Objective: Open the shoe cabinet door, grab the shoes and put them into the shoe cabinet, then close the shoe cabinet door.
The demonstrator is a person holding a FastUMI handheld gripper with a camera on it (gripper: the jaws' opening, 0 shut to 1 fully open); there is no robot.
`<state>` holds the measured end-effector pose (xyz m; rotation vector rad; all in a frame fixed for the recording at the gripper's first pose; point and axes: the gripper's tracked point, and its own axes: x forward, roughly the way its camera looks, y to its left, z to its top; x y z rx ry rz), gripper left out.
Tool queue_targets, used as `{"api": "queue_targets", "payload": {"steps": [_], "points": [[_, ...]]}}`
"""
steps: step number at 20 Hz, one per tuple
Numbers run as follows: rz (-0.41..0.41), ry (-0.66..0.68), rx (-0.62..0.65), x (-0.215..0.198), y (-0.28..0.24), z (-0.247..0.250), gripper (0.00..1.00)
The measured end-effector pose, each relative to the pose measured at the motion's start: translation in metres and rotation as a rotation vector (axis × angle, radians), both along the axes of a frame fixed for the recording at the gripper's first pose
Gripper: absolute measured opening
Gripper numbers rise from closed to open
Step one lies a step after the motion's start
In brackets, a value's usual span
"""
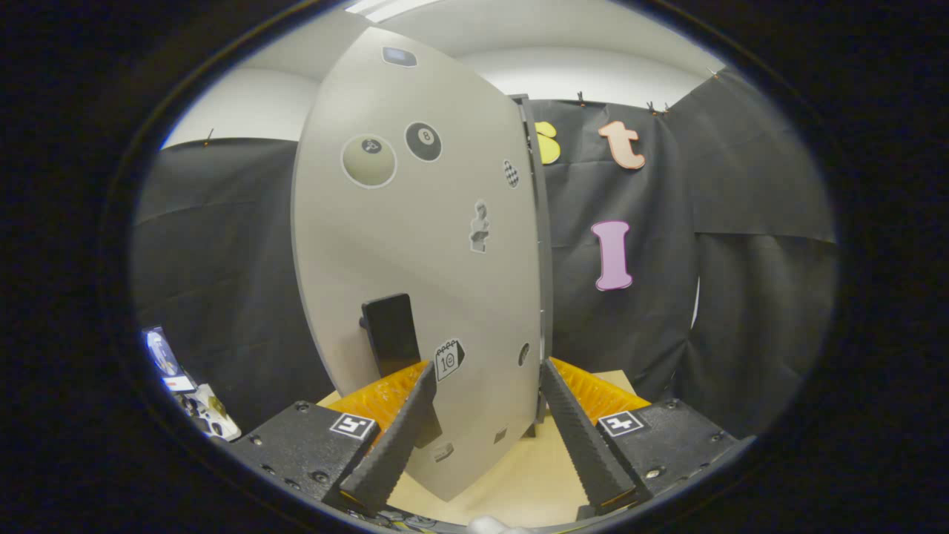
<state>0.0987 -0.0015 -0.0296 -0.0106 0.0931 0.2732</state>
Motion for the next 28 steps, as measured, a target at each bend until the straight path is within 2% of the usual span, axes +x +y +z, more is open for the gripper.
{"api": "queue_targets", "payload": {"steps": [9,13,21,28], "points": [[0.080,0.036,-0.007,0.066,0.117,-0.023,0.97],[0.039,0.058,0.014,0.082,0.126,-0.033,0.97],[-0.043,0.008,0.007,0.050,0.101,-0.010,0.97],[-0.098,-0.053,-0.023,-0.004,0.083,0.009,0.97]]}}
